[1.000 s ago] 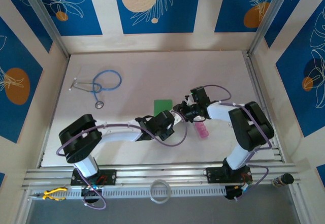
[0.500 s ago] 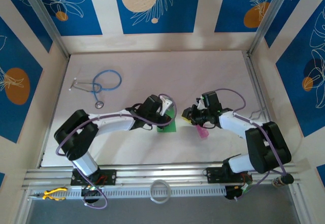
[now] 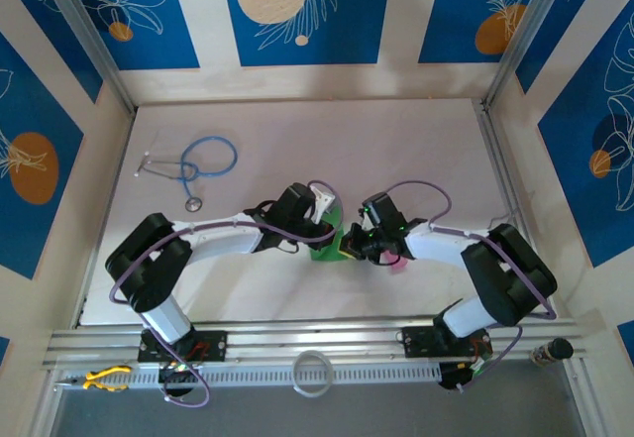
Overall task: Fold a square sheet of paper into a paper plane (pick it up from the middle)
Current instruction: Fold the triangle a second time at the center of the table.
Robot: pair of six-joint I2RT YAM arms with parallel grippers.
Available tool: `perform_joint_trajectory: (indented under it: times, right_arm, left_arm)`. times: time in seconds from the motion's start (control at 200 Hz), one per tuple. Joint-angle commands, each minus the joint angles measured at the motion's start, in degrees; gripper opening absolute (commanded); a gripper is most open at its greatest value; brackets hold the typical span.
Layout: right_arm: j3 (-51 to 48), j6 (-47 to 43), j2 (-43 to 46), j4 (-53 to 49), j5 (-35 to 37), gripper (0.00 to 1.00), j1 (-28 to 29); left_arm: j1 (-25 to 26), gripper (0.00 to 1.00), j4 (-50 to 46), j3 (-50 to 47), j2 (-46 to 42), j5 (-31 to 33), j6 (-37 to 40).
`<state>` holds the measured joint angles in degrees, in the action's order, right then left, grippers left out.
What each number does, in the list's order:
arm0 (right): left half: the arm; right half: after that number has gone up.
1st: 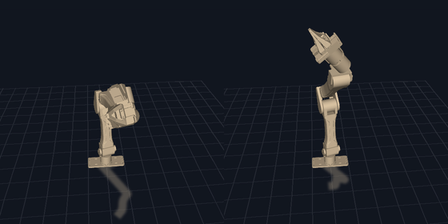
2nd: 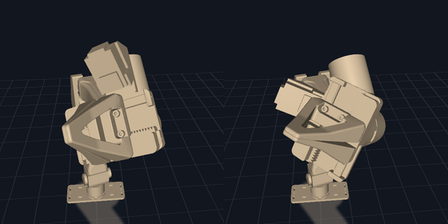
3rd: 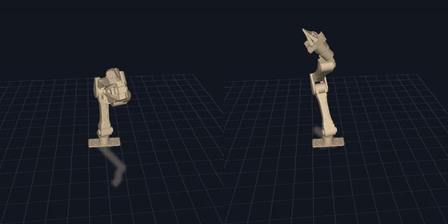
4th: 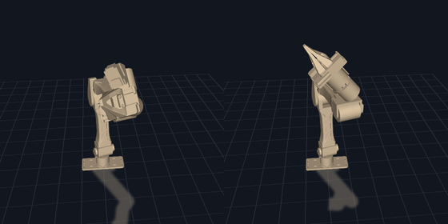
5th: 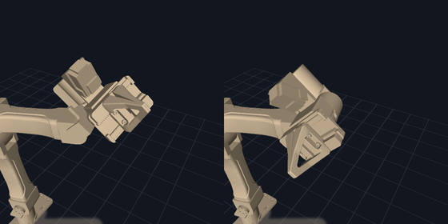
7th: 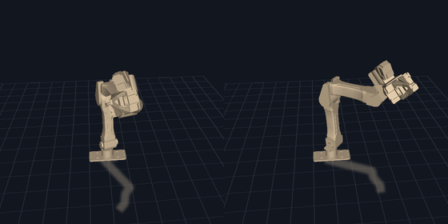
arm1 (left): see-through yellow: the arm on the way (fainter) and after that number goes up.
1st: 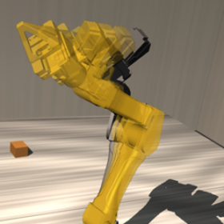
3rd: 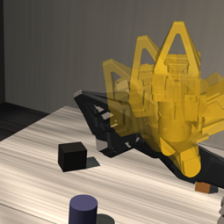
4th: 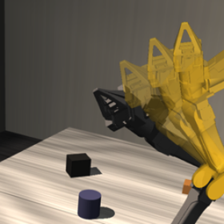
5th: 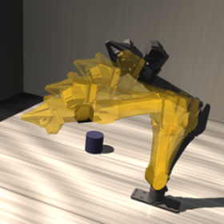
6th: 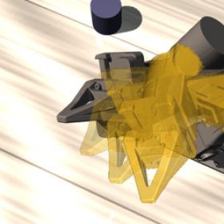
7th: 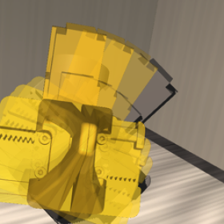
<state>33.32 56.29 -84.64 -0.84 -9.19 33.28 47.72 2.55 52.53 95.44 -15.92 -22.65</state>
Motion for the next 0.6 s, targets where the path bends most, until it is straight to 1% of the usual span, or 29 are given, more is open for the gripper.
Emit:
perform_joint_trajectory:
  times: [0.0,0.25,0.37,0.49,0.595]
  right_arm:
    - [0.75,1.08,-1.32,0.88,4.88,0.00,1.13]
    - [1.22,-0.01,-5.17,-2.50,6.11,0.00,1.52]
    - [1.32,-0.17,-5.70,-5.11,7.54,0.00,1.45]
    - [1.67,-0.71,-5.89,-5.92,7.35,0.00,1.26]
    - [2.54,-1.17,-6.32,-6.80,7.20,0.00,1.26]
  left_arm:
    - [-0.70,0.00,-0.35,-0.77,0.46,-0.25,-0.89]
    - [-1.14,0.00,-0.30,-0.77,0.63,-0.48,-1.24]
    - [-2.30,0.00,-0.02,-1.27,0.69,-1.14,-1.59]
    - [-3.54,0.00,0.61,-1.56,1.49,-2.68,-1.70]
    - [-4.50,0.00,0.77,-1.69,2.34,-2.24,-1.49]
